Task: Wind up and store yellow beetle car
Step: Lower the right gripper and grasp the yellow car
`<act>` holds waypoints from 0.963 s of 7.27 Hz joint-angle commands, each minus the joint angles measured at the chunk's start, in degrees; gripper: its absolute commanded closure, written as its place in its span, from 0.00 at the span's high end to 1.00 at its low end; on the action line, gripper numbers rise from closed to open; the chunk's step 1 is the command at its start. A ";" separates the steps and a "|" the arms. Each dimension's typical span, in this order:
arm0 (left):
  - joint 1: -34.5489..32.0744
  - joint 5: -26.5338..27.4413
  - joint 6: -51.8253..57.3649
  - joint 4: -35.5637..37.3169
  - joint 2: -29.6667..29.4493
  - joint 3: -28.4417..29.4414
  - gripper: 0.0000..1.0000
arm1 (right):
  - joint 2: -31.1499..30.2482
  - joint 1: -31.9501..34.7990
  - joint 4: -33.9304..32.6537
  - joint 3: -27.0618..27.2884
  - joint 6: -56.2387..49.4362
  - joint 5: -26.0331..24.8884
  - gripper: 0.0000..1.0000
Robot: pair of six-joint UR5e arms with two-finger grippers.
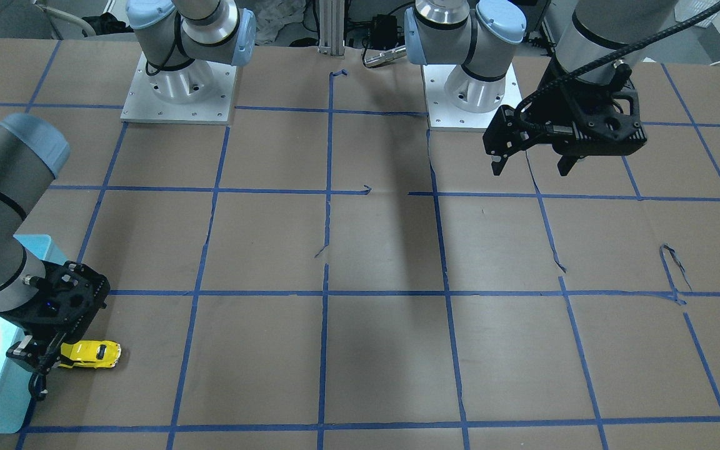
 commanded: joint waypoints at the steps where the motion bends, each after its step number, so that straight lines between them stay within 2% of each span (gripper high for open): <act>1: 0.08 -0.02 -0.08 0.20 0.21 -1.15 1.00 | 4.41 -2.10 -5.64 0.35 -12.08 0.11 1.00; 5: 0.26 0.50 0.01 0.46 0.21 -2.04 1.00 | 6.88 -2.10 -6.99 2.28 -12.21 0.72 0.99; 6: 0.44 0.16 0.01 0.55 0.30 -2.04 1.00 | 6.88 -2.10 -7.34 2.47 -12.64 1.60 0.63; 7: 0.44 0.50 0.01 0.55 0.39 -2.12 1.00 | 7.14 -2.10 -7.43 2.64 -12.65 1.69 0.43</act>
